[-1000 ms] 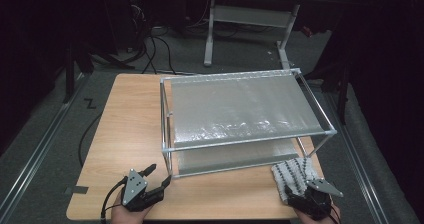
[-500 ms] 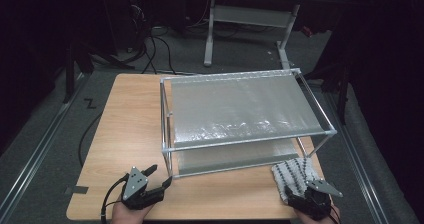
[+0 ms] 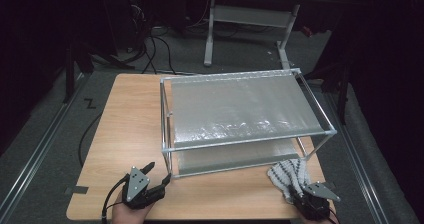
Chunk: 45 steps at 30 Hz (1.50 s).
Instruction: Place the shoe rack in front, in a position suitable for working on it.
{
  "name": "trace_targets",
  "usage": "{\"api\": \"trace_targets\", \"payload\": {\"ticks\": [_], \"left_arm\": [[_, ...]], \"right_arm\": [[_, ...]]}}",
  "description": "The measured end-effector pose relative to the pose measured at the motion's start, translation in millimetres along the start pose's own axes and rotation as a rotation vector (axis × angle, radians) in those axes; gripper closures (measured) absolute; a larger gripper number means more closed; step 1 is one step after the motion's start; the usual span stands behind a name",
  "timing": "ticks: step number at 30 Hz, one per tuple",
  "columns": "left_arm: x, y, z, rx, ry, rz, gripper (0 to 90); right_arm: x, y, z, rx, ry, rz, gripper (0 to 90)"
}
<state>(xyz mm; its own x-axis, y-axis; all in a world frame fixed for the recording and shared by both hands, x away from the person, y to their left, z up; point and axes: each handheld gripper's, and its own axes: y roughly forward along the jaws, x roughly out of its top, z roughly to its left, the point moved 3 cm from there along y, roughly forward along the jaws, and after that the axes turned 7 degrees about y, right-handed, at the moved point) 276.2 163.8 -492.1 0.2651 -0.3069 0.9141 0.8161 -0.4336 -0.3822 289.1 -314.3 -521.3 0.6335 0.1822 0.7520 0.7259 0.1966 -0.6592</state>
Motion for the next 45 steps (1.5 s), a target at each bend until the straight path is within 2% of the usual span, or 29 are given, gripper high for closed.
{"api": "trace_targets", "payload": {"ticks": [6, 9, 11, 13, 15, 16, 20, 23, 25, 27, 28, 30, 33, 34, 38, 41, 42, 45], "left_arm": [[3.5, 0.0, -1.1, -0.023, 0.009, -0.015, 33.3], [7.0, -0.5, -0.9, -0.012, 0.021, -0.039, 33.6], [9.3, 0.6, -0.3, -0.022, 0.029, -0.049, 35.8], [10.5, 2.7, -0.1, -0.033, 0.031, -0.045, 39.7], [12.5, 4.0, -2.2, -0.04, 0.046, -0.05, 44.2], [14.7, 4.4, -4.6, -0.046, 0.06, -0.056, 45.8], [20.3, 8.3, -12.0, -0.04, 0.097, -0.068, 51.4], [21.8, 11.7, -13.0, -0.033, 0.085, -0.073, 54.7], [21.8, 12.6, -13.0, -0.022, 0.086, -0.077, 64.0], [21.4, 12.1, -12.1, -0.017, 0.086, -0.08, 70.4], [20.7, 11.1, -11.2, -0.02, 0.086, -0.085, 74.6], [19.4, 9.7, -11.4, -0.029, 0.086, -0.085, 78.6], [18.4, 6.0, -15.0, -0.04, 0.1, -0.085, 79.0], [16.2, 2.5, -20.1, -0.054, 0.065, -0.067, 78.9], [13.1, -9.5, -29.2, -0.079, 0.111, -0.074, 78.9], [12.5, -14.3, -34.3, -0.087, 0.097, -0.064, 79.0], [13.7, -13.6, -34.4, -0.086, 0.127, -0.082, 79.0], [13.8, -13.4, -35.7, -0.095, 0.135, -0.084, 78.9]], "right_arm": [[2.3, 0.4, -1.0, 0.026, 0.015, -0.005, 77.9], [14.9, -12.3, 7.9, 0.021, 0.0, -0.103, 78.0], [27.4, -18.5, 19.0, 0.018, -0.027, -0.165, 77.8], [41.1, -17.3, 30.4, 0.02, -0.045, -0.195, 77.8], [54.7, -8.6, 40.1, 0.023, -0.06, -0.203, 77.7], [59.4, -3.7, 43.3, 0.028, -0.06, -0.201, 77.7], [79.8, 34.0, 53.3, 0.034, -0.061, -0.161, 77.5], [88.9, 61.1, 55.0, 0.017, -0.06, -0.121, 77.2], [89.6, 73.7, 52.7, -0.004, -0.067, -0.085, 77.1], [86.4, 81.3, 50.9, -0.004, -0.068, -0.046, 76.8], [83.7, 83.2, 50.4, -0.007, -0.07, -0.027, 76.7], [78.8, 82.0, 49.5, -0.012, -0.076, -0.035, 76.7], [74.9, 77.5, 49.6, -0.009, -0.07, -0.03, 76.7], [72.9, 75.7, 48.5, -0.004, -0.069, -0.035, 76.7], [64.0, 66.6, 47.3, 0.0, -0.063, -0.04, 76.7], [56.7, 59.1, 47.8, 0.004, -0.077, -0.041, 76.7], [55.1, 57.2, 47.4, 0.001, -0.073, -0.037, 76.7], [51.7, 52.9, 45.3, 0.0, -0.058, -0.043, 76.4]]}}
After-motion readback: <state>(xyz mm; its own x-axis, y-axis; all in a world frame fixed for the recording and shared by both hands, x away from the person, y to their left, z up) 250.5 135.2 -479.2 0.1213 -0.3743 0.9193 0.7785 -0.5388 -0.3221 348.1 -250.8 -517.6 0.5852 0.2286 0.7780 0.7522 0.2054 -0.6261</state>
